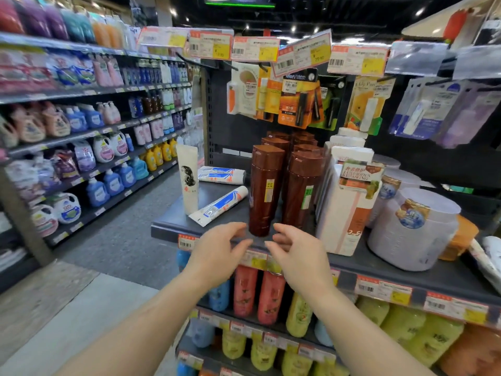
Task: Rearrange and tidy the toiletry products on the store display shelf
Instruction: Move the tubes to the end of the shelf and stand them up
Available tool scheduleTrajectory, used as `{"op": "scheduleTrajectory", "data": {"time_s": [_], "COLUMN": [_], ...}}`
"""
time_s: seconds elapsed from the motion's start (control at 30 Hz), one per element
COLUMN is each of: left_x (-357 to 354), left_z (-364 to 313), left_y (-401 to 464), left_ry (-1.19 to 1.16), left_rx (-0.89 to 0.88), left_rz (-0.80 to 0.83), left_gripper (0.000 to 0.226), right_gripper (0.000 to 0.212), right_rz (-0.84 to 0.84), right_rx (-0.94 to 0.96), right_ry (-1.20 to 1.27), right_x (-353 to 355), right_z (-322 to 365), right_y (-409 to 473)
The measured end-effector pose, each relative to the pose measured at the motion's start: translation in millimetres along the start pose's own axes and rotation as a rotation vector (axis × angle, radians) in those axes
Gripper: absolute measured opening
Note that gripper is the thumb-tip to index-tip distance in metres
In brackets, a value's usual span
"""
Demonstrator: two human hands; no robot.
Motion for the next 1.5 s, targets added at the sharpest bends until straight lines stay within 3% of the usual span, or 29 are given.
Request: {"op": "scheduleTrajectory", "data": {"time_s": [0.2, 0.3, 0.47, 0.6, 0.7, 0.8, 0.9, 1.27, 1.37, 1.5], "left_x": [42, 61, 76, 75, 65, 53, 44, 31, 37, 48], "left_z": [30, 58, 120, 169, 193, 211, 218, 231, 248, 283], "left_y": [-19, -14, 15, 44, 62, 81, 104, 152, 180, 234], "left_ry": [0.016, 0.025, -0.173, -0.367, -0.467, -0.532, -0.553, -0.586, -0.451, -0.222], "left_rx": [0.166, 0.212, 0.291, 0.246, 0.186, 0.093, 0.012, -0.268, -0.418, -0.592], "left_rz": [-0.146, -0.178, -0.168, 0.051, 0.192, 0.283, 0.382, 0.542, 0.649, 0.669], "left_gripper": [0.023, 0.025, 0.065, 0.087, 0.078, 0.047, 0.038, 0.034, 0.046, 0.061], "right_gripper": [0.038, 0.037, 0.041, 0.044, 0.051, 0.062, 0.067, 0.049, 0.033, 0.028], "right_rz": [0.114, 0.137, 0.056, 0.004, -0.063, -0.085, -0.089, -0.184, -0.221, -0.229], "right_rx": [0.11, 0.137, 0.102, 0.006, -0.069, -0.15, -0.225, -0.225, -0.248, -0.346], "right_ry": [0.012, -0.014, -0.041, -0.081, -0.12, -0.161, -0.264, -0.435, -0.453, -0.422], "right_x": [-45, -67, -106, -139, -155, -166, -169, -177, -179, -188], "right_z": [33, 52, 84, 104, 108, 105, 103, 105, 104, 104], "right_y": [-7, -2, 28, 52, 60, 66, 83, 144, 153, 163]}}
Point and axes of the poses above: each hand's wrist, its own y-axis towards the middle knuckle, its own x-axis out of the back of the hand, z = x × y, the point moved 2 cm from there along y, towards the middle knuckle, and after that the axes turned 13 degrees about -x, right-handed, at the moved point
